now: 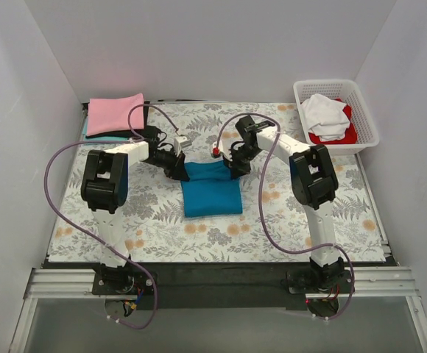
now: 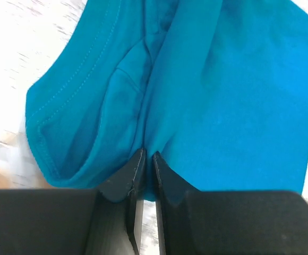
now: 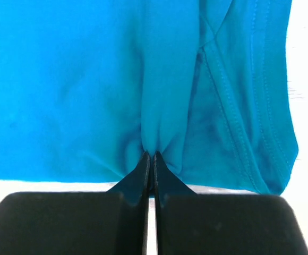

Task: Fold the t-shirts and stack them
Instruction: Fold the tshirt

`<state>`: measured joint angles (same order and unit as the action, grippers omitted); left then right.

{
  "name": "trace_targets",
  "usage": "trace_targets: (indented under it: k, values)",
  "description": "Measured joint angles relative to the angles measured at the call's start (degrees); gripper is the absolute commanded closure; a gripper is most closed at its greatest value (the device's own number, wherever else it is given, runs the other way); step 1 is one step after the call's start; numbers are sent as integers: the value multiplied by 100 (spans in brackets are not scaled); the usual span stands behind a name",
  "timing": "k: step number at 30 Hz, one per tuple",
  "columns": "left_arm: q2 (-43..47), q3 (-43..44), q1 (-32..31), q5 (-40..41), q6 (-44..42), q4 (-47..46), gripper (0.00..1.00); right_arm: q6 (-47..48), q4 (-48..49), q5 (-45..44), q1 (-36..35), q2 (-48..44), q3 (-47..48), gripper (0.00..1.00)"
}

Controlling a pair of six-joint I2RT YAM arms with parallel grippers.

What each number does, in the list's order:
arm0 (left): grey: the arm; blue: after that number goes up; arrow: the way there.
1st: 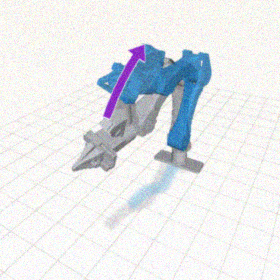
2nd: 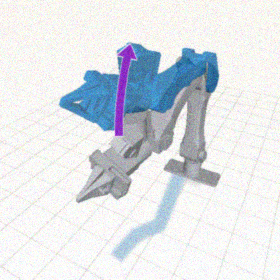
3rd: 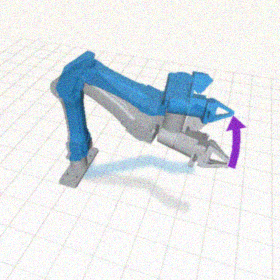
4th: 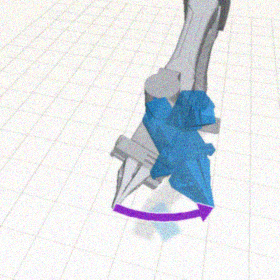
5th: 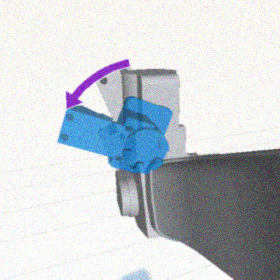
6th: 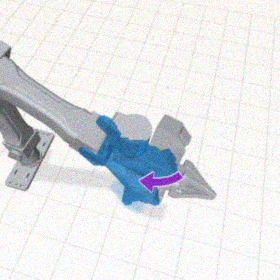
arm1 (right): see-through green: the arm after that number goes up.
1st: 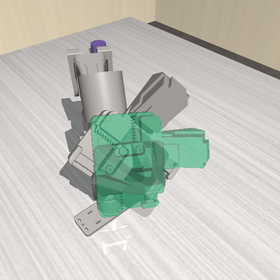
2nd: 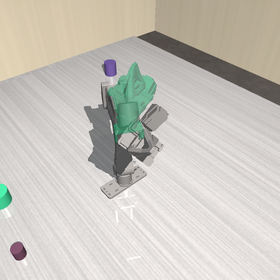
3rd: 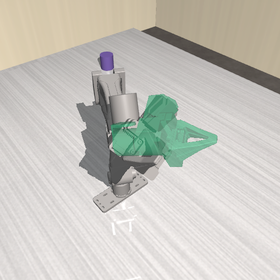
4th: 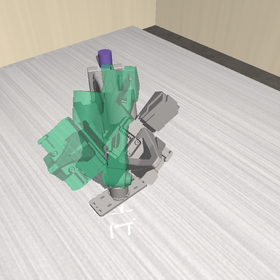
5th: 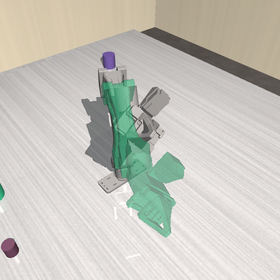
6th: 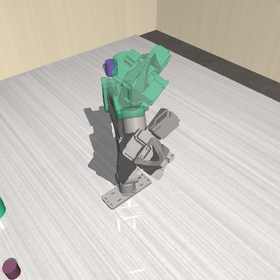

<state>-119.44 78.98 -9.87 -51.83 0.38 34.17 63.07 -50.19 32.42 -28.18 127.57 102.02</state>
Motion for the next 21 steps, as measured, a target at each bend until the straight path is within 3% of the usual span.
trace_targets:
  k: [4,5,7,8,10,14,15,16,17,21]
  values:
    - [686,-916,-190,-50,-138,7,86,-227,81,264,-129,-737,-1215,99]
    - [918,-1158,-267,-52,-195,39,83,-291,44,304,-179,-949,-1515,94]
    - [1384,-1550,-424,-70,-299,164,68,-466,-136,380,-289,-1311,-1965,73]
    - [1613,-1698,-474,-92,-348,208,66,-570,-229,439,-339,-1460,-2103,56]
    - [1989,-1912,-483,-120,-413,271,60,-811,-409,616,-367,-1694,-2201,45]
    - [2627,-2114,-400,-280,-649,247,43,-1366,-619,1196,-212,-1895,-1958,49]
    - [2789,-2122,-380,-382,-702,164,43,-1552,-673,1377,-129,-1843,-1762,57]
    - [2828,-2122,-376,-409,-710,136,43,-1696,-673,1517,-57,-1792,-1589,57]
    - [2903,-2124,-402,-450,-719,22,43,-1969,-719,1711,55,-1652,-1298,66]
    - [3008,-2210,-841,-369,-675,-656,43,-2782,-553,2326,413,-927,-275,78]
